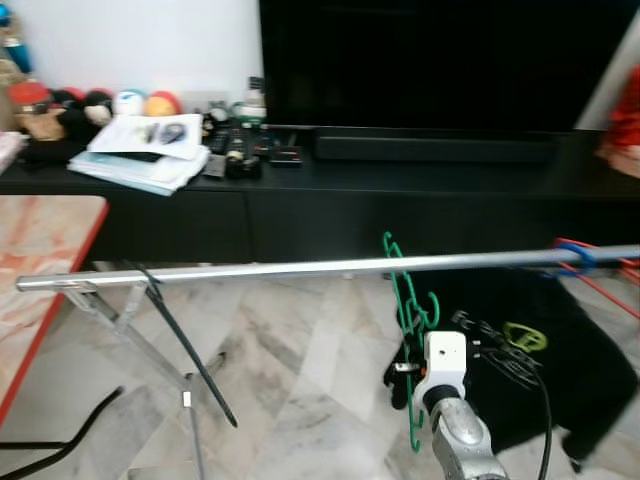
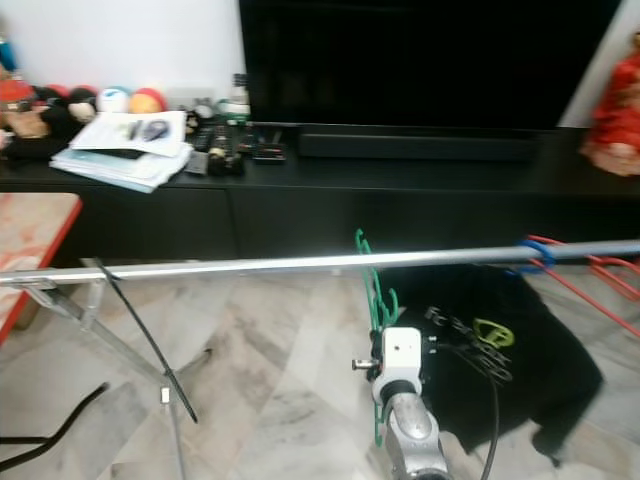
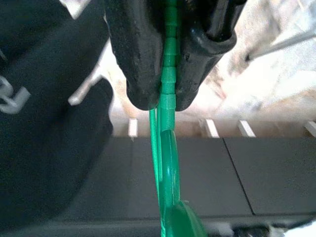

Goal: Hang hanger

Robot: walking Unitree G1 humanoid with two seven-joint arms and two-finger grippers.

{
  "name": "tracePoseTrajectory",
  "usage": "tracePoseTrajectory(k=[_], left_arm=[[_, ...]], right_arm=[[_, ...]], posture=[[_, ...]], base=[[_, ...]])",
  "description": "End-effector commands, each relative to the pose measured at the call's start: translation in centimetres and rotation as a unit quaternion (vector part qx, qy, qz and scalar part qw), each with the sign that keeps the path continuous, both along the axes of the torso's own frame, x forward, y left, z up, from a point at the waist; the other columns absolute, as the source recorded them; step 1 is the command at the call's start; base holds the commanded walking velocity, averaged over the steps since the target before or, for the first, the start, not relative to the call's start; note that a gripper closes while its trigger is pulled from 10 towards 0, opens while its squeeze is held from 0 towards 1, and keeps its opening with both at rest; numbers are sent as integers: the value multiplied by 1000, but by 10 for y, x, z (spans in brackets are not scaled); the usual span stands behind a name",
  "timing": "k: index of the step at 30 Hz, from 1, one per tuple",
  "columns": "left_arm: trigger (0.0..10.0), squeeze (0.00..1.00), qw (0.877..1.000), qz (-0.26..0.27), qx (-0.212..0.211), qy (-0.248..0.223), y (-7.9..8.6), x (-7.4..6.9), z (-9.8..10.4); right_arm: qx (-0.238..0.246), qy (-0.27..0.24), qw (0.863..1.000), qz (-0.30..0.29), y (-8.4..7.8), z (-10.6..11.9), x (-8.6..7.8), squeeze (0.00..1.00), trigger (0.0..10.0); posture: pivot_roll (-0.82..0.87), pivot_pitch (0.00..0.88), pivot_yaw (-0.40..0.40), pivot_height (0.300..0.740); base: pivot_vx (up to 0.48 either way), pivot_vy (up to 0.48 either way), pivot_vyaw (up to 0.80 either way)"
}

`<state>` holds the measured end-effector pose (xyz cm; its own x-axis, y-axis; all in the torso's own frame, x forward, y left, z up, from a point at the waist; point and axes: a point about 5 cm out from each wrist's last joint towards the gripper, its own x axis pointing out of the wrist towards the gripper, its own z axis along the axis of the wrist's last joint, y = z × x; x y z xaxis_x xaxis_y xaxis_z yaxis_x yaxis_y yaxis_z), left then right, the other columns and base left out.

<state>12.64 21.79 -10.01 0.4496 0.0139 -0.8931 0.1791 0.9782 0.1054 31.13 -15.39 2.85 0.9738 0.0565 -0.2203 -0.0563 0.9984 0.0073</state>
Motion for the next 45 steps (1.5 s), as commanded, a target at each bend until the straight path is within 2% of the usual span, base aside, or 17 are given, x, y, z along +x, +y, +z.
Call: tracePoseTrajectory(k=[1,8,15,18,23,29,31,36,37,38,40,45], left_arm=[[10000,0,1000,0,-6,26,-4,-16,-6],[10000,0,999,-5,-8,33,-7,-19,-7],[10000,0,999,-9,-14,37,-8,-18,-7],[10000,0,999,-9,-15,37,-8,-18,-7],[10000,0,999,-10,-15,37,-8,-17,-7],[10000,0,999,-11,-14,38,-7,-18,-7],[10000,0,999,-11,-13,38,-7,-18,-7],[10000,0,1000,5,10,28,1,-18,-6],[10000,0,999,28,28,15,8,-15,-3],[10000,0,999,28,28,15,8,-15,-3],[10000,0,996,49,79,-11,21,-8,2],[10000,0,989,73,123,-26,32,-4,6]], right_arm=[[-4,-10,1000,-9,-7,1,-1,0,10000],[-2,-40,999,-31,-8,10,3,0,10000],[36,-20,995,-87,-13,3,-2,0,10000],[39,-17,995,-94,-15,0,-5,0,10000],[34,-24,996,-79,-13,3,-3,0,10000],[-1,-44,999,-31,-6,22,16,0,10000],[1,-47,998,-28,-5,25,19,0,10000],[3,-51,998,-22,-3,30,22,0,10000],[2,-49,999,-20,-3,30,23,0,10000],[2,-49,999,-20,-3,30,23,0,10000],[-2,-43,999,-12,-3,29,23,0,10000],[-5,-36,999,4,-1,28,24,0,10000]], posture=[[-12,110,-17,740],[-12,110,-19,740],[-11,109,-23,740],[-9,108,-23,740],[-11,108,-21,740],[-12,106,-21,740],[-8,103,-24,740],[-3,103,-23,740],[-3,103,-23,740],[-3,103,-23,740],[0,101,-24,740],[-2,96,-22,740]], base=[[0,0,0],[0,0,0],[0,0,0],[0,0,0],[0,0,0],[0,0,0],[0,0,0],[0,0,0],[0,0,0],[0,0,0],[0,0,0],[0,0,0]])
